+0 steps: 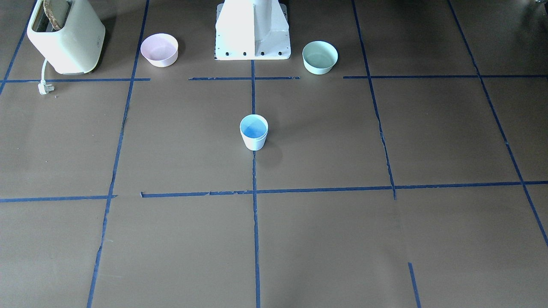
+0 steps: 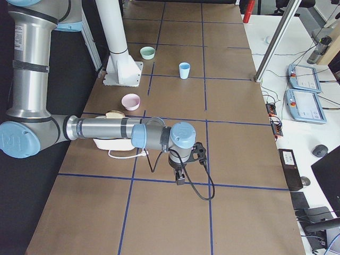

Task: Stack blue cups with both arms

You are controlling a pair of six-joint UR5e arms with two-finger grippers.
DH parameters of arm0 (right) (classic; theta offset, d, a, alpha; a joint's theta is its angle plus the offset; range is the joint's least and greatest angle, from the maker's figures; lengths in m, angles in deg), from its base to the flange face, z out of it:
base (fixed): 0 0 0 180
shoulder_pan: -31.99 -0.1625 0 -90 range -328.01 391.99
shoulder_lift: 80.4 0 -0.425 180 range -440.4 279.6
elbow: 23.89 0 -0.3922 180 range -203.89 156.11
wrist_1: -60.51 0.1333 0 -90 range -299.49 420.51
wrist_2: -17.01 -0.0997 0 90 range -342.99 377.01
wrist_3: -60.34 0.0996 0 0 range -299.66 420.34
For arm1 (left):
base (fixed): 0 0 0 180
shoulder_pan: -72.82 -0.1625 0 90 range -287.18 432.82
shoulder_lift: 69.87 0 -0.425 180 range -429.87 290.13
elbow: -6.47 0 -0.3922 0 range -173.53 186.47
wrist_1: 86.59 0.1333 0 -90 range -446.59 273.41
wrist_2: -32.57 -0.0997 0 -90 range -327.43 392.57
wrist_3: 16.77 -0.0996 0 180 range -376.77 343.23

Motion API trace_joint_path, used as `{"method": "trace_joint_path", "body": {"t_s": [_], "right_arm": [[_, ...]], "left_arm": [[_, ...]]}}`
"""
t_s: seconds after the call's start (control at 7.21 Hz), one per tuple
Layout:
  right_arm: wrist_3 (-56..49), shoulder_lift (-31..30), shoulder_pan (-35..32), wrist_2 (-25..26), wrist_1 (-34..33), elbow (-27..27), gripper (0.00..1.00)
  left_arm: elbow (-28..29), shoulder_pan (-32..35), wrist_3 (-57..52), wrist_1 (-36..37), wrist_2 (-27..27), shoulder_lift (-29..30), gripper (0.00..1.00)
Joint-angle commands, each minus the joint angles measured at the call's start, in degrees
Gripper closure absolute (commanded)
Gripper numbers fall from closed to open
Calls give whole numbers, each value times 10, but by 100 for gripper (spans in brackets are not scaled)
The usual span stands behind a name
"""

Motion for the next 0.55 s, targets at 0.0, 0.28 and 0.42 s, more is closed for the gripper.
{"method": "trace_joint_path", "body": {"t_s": [0.0,0.28,0.42], "right_arm": [[-4,-14,-6,0,0,3,0],[-4,-14,-6,-1,0,3,0],[-4,-13,-5,-1,0,4,0]], "left_arm": [[-5,0,-1,1,-8,-8,0],[-6,0,-1,1,-7,-8,0],[-7,0,-1,1,-7,-8,0]]}}
